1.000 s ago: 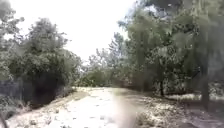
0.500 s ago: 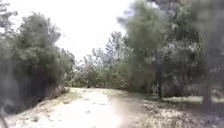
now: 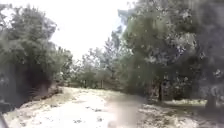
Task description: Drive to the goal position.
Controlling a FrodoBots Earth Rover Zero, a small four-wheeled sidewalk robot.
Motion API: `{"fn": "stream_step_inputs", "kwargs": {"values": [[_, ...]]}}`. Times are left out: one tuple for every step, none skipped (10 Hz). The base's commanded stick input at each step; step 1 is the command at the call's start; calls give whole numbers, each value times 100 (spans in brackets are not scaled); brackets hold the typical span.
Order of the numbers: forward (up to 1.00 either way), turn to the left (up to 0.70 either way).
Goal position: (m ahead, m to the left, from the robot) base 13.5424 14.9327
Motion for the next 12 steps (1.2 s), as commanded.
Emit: {"fn": "stream_step_inputs", "kwargs": {"values": [[85,5],[85,24],[85,34],[85,34],[85,34],[85,34],[85,15],[85,0],[85,0],[85,0],[85,0],[85,0]]}}
